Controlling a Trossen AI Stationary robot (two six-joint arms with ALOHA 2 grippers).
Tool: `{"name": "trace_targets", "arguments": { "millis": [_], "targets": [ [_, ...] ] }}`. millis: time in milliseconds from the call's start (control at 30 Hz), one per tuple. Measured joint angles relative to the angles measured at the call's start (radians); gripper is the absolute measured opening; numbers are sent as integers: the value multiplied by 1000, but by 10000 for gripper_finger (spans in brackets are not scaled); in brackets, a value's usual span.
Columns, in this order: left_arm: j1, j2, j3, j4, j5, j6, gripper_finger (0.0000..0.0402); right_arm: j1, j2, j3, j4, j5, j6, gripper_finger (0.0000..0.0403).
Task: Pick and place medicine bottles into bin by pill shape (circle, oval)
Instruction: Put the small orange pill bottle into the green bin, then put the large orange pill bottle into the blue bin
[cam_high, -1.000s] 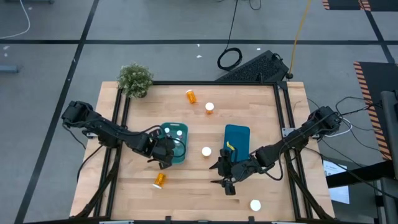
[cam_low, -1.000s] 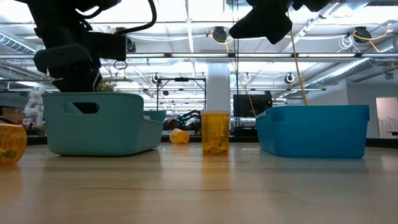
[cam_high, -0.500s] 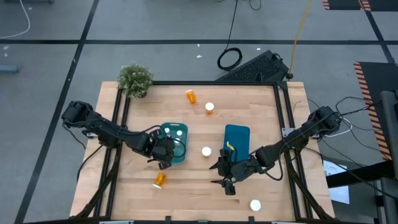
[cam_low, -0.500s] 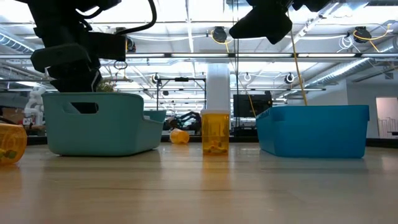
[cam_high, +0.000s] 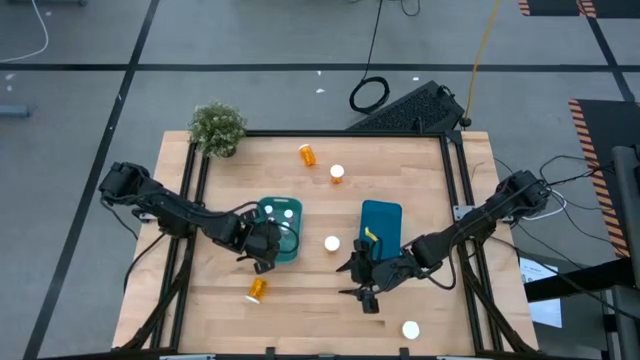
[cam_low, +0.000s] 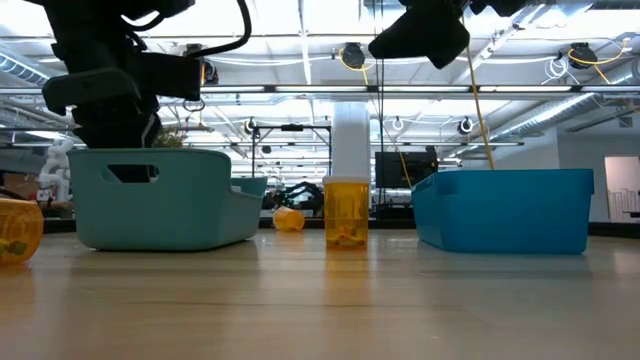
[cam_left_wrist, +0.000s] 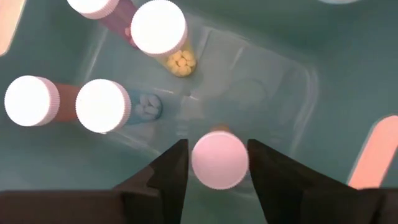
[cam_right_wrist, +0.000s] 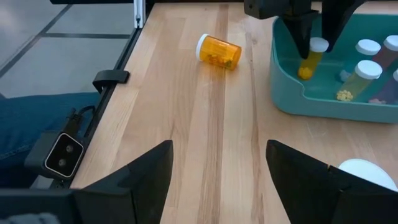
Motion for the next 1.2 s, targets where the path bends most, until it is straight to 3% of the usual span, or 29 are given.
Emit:
{"name": "trace_targets", "arguments": {
  "millis": [267, 767, 967, 1200],
  "targets": [
    [0, 0, 0, 0, -3, 11, 217, 7, -16, 0, 0, 2, -3, 253],
    [-42, 0, 153, -170, -92, 17, 221, 7, -16, 0, -7, 2, -2, 253],
    [-145, 0, 279, -287, -164, -59, 221, 7, -17, 0, -7, 2, -1, 253],
    [-374, 0, 357, -296, -319, -220, 220, 7, -17, 0, -8, 2, -36, 253]
  ]
}}
